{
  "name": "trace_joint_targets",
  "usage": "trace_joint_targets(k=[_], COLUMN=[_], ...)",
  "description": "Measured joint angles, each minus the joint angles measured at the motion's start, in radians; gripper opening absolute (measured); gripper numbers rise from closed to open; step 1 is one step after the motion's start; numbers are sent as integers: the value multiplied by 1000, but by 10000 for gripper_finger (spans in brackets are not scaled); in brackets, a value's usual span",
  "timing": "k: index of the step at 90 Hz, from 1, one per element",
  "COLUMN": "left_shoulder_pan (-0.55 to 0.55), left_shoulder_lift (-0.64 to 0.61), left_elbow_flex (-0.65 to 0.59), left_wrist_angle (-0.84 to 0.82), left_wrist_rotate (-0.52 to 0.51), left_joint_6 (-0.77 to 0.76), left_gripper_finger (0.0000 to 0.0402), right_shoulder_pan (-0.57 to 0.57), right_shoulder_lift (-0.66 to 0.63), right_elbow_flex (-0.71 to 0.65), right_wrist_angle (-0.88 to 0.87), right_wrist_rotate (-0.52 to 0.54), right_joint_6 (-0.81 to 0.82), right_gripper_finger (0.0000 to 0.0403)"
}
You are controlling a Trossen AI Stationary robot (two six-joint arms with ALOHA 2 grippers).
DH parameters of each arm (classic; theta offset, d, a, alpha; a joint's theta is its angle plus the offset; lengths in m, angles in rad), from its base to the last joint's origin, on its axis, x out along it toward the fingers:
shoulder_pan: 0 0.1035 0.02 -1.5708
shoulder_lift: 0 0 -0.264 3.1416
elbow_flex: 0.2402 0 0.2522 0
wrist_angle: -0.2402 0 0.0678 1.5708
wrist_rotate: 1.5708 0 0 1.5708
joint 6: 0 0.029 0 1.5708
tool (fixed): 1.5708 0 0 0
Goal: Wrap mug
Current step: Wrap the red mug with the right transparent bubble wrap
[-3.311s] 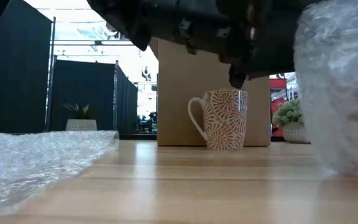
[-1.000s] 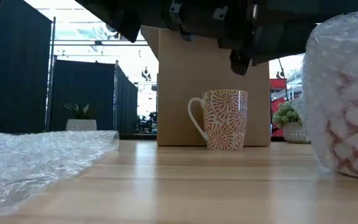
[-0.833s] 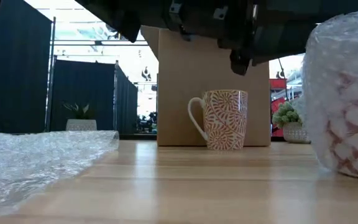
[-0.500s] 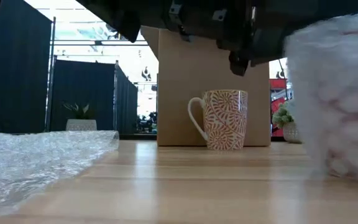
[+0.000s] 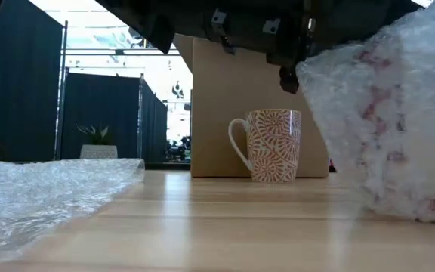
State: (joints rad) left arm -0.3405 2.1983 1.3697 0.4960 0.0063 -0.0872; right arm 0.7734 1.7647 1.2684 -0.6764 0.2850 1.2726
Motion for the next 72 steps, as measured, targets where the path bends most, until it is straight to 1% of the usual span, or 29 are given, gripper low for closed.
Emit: trace_joint_targets(k=[12, 25, 29, 38, 43, 49, 60, 72], left_shoulder_pan=[0, -2, -2, -2, -2, -2, -2, -2], left_shoulder_lift=[-10, -10, -9, -9, -9, -9, -9, -9], left_elbow_flex=[-1, -2, -2, -2, -3, -3, -4, -4], left_wrist_angle=[4, 4, 4, 4, 6, 8, 8, 8], left_wrist_rotate=[10, 21, 21, 20, 20, 20, 20, 20], left_joint_6=[0, 0, 0, 0, -1, -1, -2, 0], left_gripper_finger=[164, 164, 164, 164, 164, 164, 164, 164], right_shoulder_pan=[1, 4, 4, -10, -25, -45, -69, -87], right_shoulder_lift=[-39, -108, -129, -153, -152, -138, -95, -50], right_elbow_flex=[12, 57, 59, 60, 60, 60, 60, 60], right_wrist_angle=[-29, -91, -102, -107, -102, -83, -28, -27], right_wrist_rotate=[-41, -48, -16, 133, 173, 180, 156, 123], right_joint_6=[7, -7, -7, 2, 14, 22, 29, 100], right_gripper_finger=[0, 0, 0, 0, 0, 0, 0, 0])
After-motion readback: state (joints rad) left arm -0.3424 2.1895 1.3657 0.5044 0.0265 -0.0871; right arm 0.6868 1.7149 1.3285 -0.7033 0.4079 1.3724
